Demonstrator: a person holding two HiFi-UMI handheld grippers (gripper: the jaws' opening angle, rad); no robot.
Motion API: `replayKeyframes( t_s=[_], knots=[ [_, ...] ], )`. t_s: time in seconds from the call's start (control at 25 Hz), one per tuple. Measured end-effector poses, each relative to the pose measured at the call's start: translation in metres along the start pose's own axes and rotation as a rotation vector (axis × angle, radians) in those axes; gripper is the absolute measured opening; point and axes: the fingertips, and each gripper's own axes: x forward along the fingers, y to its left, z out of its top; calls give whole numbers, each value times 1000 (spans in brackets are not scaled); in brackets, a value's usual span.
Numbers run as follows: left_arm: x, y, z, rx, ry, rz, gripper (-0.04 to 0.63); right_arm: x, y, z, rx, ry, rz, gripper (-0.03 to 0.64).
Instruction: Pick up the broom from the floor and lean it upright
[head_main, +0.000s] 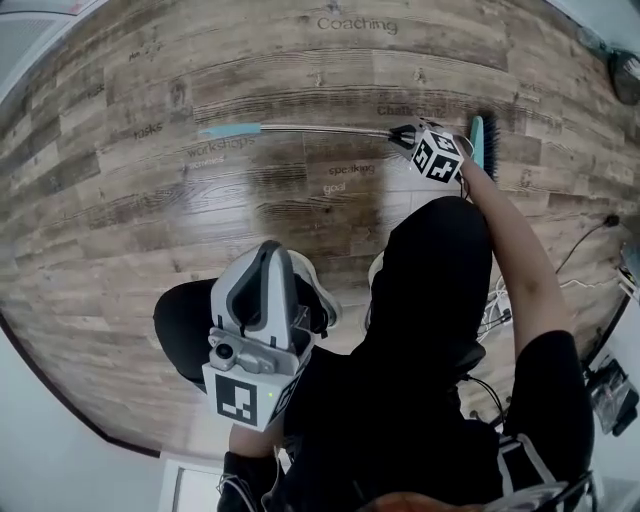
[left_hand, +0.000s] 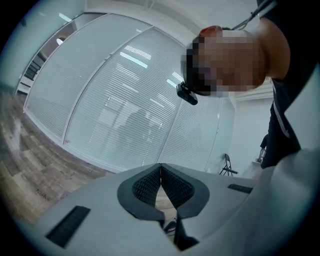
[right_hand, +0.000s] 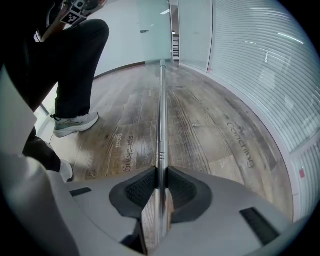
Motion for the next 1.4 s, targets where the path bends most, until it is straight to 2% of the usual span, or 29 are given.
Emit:
replayKeyframes(
  t_s=[0.2,0.32,0.4,0.52,0.68,0.88,1.16,1.32,1.4],
  knots=[
    [30,0,8,-47,70,20,18,-41,1,18,39,-44,-9,81],
    [43,4,9,9,111,100,18,-72,-5,46,22,-96,-61,81],
    [48,6,7,35,172,130,18,-93,1,62,14,-124,-88,81],
    [48,2,17,35,269,119,18,-123,22,85,29,-153,-98,80],
    [42,-11,42,70,350,106,18,-162,35,113,73,-182,-78,78],
    [35,-28,73,43,439,110,18,-226,38,155,216,-224,-86,78],
    [36,-56,154,-46,449,99,18,-343,29,238,328,-288,-124,78],
    [50,-72,216,-53,413,31,18,-413,15,285,342,-312,-161,78],
    [58,-81,248,-88,386,-16,18,-445,0,302,353,-327,-193,78]
  ],
)
